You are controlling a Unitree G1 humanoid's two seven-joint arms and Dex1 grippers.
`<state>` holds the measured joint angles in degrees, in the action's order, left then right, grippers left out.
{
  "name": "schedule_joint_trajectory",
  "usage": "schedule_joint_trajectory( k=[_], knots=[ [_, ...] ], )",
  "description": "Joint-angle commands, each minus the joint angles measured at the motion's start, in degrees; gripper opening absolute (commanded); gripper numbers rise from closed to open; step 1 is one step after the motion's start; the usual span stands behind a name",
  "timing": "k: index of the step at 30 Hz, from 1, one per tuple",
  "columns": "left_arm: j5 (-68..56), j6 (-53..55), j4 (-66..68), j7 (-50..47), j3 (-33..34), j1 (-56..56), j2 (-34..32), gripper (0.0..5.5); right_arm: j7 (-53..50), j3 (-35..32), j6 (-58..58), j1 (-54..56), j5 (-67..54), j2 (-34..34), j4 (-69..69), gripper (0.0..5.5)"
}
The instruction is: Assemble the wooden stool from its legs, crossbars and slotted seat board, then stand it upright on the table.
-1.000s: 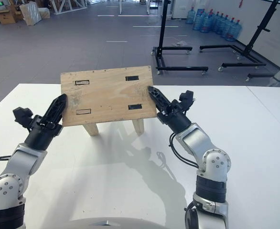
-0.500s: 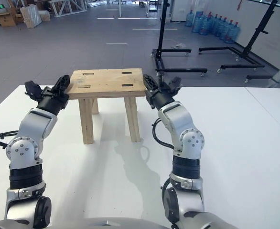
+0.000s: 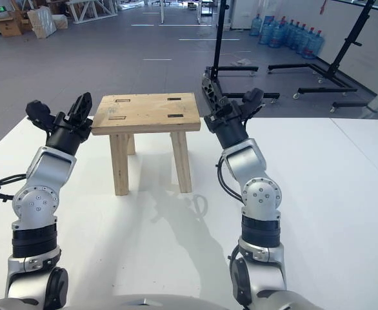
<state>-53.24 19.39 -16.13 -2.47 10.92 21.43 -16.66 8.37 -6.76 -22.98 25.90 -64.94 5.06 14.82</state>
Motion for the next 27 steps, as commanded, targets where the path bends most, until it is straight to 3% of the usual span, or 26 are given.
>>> schedule_joint_trajectory(
  k=[1,6,9,15,21,27],
  knots=[
    [18.87,-7.89,-6.53,5.12,-6.21,-2.92,-4.11,1.33,10.29,10.32,7.86,-2.78,18.2,2.77,4.04,0.02],
    [23.83,-12.73,-9.72,16.97,-14.88,-15.56,-3.12,1.33,17.05,18.99,16.95,-5.27,34.79,2.35,-2.73,0.02],
    [26.69,-14.48,-2.85,18.72,-14.46,-16.21,-1.57,1.33,18.36,20.11,22.15,-4.55,41.04,1.01,-10.1,0.02],
    [31.42,-17.24,6.64,17.08,-11.63,-10.93,2.17,1.33,15.96,18.72,30.13,-1.49,48.3,-3.58,-21.36,0.02],
    [33.47,-18.21,7.21,17.99,-12.09,-9.04,4.9,1.33,11.62,15.62,36.0,1.09,53.09,-6.17,-28.7,0.02],
    [34.45,-18.13,1.67,16.97,-11.79,-7.74,6.96,1.33,10.34,12.01,39.16,-0.46,50.53,-7.77,-23.56,0.02]
  ],
)
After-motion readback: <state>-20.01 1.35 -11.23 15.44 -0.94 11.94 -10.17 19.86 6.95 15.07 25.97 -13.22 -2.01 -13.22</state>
